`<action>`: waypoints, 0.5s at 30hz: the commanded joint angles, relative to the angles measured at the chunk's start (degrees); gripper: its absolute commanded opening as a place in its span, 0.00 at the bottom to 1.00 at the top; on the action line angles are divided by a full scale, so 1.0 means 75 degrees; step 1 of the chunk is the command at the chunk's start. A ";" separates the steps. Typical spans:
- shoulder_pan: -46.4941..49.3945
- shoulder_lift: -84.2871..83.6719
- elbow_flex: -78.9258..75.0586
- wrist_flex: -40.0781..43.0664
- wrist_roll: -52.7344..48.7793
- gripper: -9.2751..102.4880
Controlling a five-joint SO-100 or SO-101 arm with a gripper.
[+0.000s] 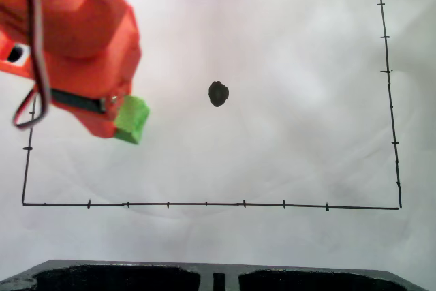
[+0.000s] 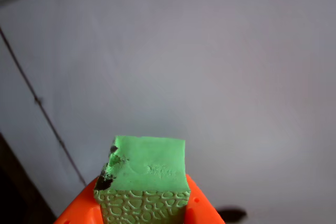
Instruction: Grasp the colored block, Place it on the black dot, and then return the arm to the default position.
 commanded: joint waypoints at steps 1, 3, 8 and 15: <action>-0.0434 0.0609 0.0187 0.0070 0.0141 0.17; -0.0738 0.0762 0.0457 0.0059 0.0199 0.17; -0.1582 0.0891 0.0949 0.0082 0.0609 0.17; -0.2391 0.0785 0.1289 -0.0023 0.1102 0.17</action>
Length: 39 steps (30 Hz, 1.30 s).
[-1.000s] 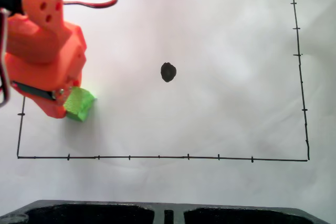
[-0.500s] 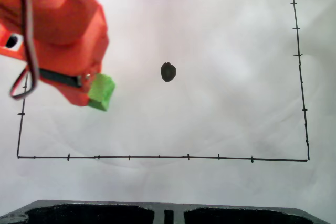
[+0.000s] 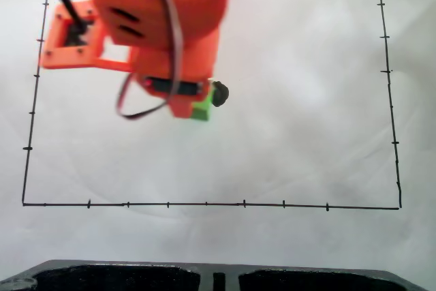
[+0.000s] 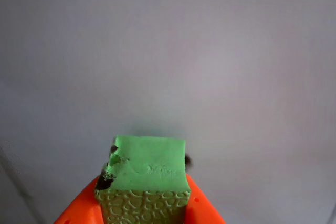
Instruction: Grasp the colored block, Place it on the black dot, and then return the arm to the default position.
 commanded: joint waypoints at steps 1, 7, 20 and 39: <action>-0.0117 0.0199 -0.0012 -0.0070 0.0164 0.17; -0.0246 0.0047 0.0105 -0.0094 0.0246 0.17; 0.0000 -0.0012 0.0668 -0.0562 0.0141 0.17; -0.0246 0.0094 0.0715 -0.0035 0.0035 0.36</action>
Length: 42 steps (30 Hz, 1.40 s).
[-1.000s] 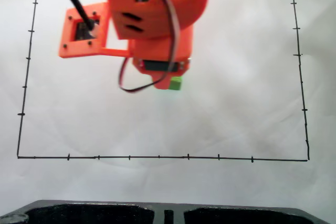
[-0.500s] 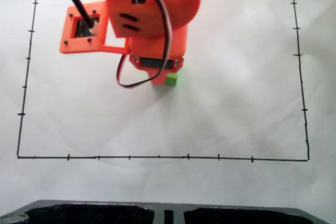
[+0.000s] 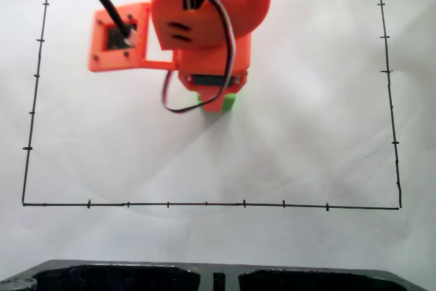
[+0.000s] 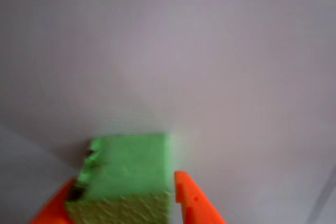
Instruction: Grasp the colored block, Place it on the black dot, and then return the arm to the default position.
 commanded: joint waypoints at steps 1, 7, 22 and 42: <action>0.0082 0.0293 0.0023 0.0141 -0.0082 0.38; 0.0012 0.1102 0.0152 0.0586 -0.0270 0.47; -0.0211 0.4441 0.0363 0.1898 -0.1559 0.49; 0.0867 0.9680 0.3633 0.1875 -0.4242 0.15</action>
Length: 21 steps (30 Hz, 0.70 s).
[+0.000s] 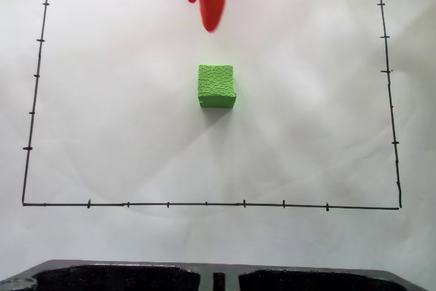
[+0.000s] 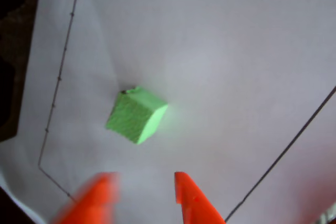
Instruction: Grasp the colored block, Place it on the black dot, and then return the arm to the default position.
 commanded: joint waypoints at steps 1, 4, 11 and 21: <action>0.0105 0.0621 0.0445 -0.0152 -0.0035 0.13; 0.0211 0.1395 0.1172 -0.0516 -0.0070 0.08; 0.0164 0.2203 0.1922 -0.0762 0.0562 0.08; 0.0105 0.2602 0.3340 -0.2520 0.0949 0.08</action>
